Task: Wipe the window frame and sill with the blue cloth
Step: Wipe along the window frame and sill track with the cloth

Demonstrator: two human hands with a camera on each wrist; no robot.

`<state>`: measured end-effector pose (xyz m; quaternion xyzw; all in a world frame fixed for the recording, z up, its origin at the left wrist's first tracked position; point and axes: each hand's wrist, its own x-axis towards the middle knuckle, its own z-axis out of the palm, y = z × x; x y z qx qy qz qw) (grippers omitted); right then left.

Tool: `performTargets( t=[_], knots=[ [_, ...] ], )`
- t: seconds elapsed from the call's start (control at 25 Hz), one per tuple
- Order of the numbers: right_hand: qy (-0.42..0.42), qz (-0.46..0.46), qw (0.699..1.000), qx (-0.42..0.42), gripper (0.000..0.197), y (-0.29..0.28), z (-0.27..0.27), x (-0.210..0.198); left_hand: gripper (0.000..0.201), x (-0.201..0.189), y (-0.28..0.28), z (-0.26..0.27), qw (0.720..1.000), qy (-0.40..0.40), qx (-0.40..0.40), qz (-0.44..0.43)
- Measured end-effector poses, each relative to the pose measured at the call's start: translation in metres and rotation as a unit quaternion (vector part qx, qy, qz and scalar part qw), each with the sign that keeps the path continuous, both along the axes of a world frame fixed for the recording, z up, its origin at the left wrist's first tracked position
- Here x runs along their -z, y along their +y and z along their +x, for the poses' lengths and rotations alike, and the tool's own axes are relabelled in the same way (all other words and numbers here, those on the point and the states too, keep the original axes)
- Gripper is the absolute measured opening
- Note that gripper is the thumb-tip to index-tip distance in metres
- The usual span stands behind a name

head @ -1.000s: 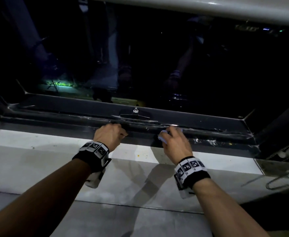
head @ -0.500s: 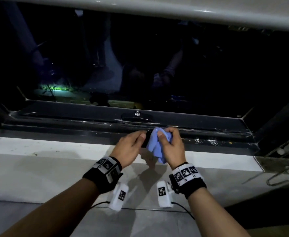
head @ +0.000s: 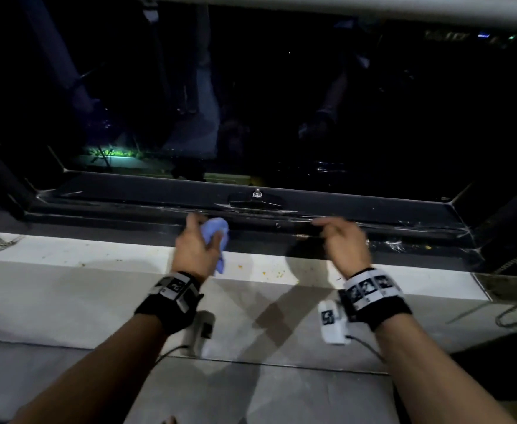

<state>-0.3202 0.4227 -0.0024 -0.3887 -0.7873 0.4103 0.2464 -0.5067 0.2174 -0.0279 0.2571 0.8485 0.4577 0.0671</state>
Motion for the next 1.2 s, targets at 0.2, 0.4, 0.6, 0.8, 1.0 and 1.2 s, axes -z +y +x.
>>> performTargets(
  t=[0.2,0.4,0.6,0.8,1.0,1.2],
  knots=[
    [-0.148,0.211,0.966,0.022,0.032,0.051,0.019,0.002,0.014,0.01,-0.02,-0.05,0.982,0.135,-0.009,-0.132],
    [-0.158,0.26,0.952,0.036,0.037,0.04,0.006,0.016,0.031,0.029,0.056,0.019,0.977,0.123,0.11,-0.138],
    [-0.235,0.309,0.921,0.004,0.041,0.041,0.014,0.009,0.028,0.022,0.061,0.026,0.965,0.128,0.183,-0.14],
    [-0.205,0.316,0.924,-0.068,0.046,0.03,-0.011,0.026,0.022,0.029,0.007,-0.036,0.973,0.149,0.01,-0.175],
    [-0.168,0.334,0.927,-0.028,0.039,0.021,-0.021,0.036,0.024,0.022,0.067,0.032,0.968,0.114,0.161,-0.156],
    [-0.212,0.32,0.923,-0.031,0.045,0.015,-0.021,0.031,0.025,0.024,0.009,-0.01,0.967,0.183,0.12,-0.128]
  ],
)
